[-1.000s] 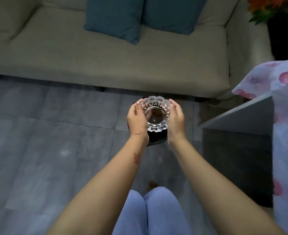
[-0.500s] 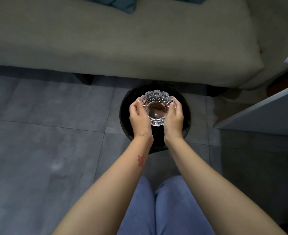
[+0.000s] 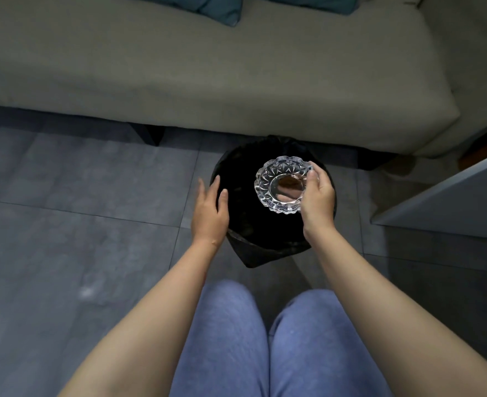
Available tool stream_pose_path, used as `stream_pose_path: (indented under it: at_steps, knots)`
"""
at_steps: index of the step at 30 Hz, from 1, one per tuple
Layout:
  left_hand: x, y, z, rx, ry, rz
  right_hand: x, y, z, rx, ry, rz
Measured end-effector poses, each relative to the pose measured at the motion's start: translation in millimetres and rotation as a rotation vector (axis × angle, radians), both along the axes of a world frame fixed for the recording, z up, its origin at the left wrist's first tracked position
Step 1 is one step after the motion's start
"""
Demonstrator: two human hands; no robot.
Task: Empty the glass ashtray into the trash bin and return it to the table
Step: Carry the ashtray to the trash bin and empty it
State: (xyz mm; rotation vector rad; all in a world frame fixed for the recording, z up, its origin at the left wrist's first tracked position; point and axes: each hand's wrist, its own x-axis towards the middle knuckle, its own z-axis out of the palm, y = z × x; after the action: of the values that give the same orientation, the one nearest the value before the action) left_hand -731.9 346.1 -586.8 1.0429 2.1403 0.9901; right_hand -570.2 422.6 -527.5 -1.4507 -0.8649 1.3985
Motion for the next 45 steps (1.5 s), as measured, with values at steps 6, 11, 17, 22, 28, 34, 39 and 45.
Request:
stream_pose_path:
  at_steps: [6,11,17,22,28,34,39,45]
  knots:
    - [5.2,8.0,-9.0,0.054,-0.093,0.04,12.8,0.0,-11.1,-0.004,-0.056,-0.035]
    - [11.9,8.3,-5.9,0.076,-0.049,0.09,29.3,3.0,-16.6,-0.017,-0.036,-0.013]
    - [5.9,17.9,8.4,0.122,0.077,0.023,38.1,6.9,-25.3,0.003,-0.247,-0.028]
    - [10.5,27.4,18.6,0.191,0.135,-0.069,39.9,10.7,-14.9,0.044,-0.432,0.062]
    - [26.5,29.4,21.8,0.256,0.166,-0.098,50.5,21.7,-27.9,0.049,-0.619,0.183]
    - [31.6,30.6,22.2,0.239,0.162,-0.071,59.9,27.5,-17.5,0.094,-0.942,0.333]
    - [30.8,31.3,22.3,0.223,0.141,-0.054,63.1,28.5,-3.4,0.297,-1.11,0.371]
    - [32.2,30.6,23.3,0.217,0.146,-0.054,63.8,28.7,-16.3,0.244,-1.307,0.515]
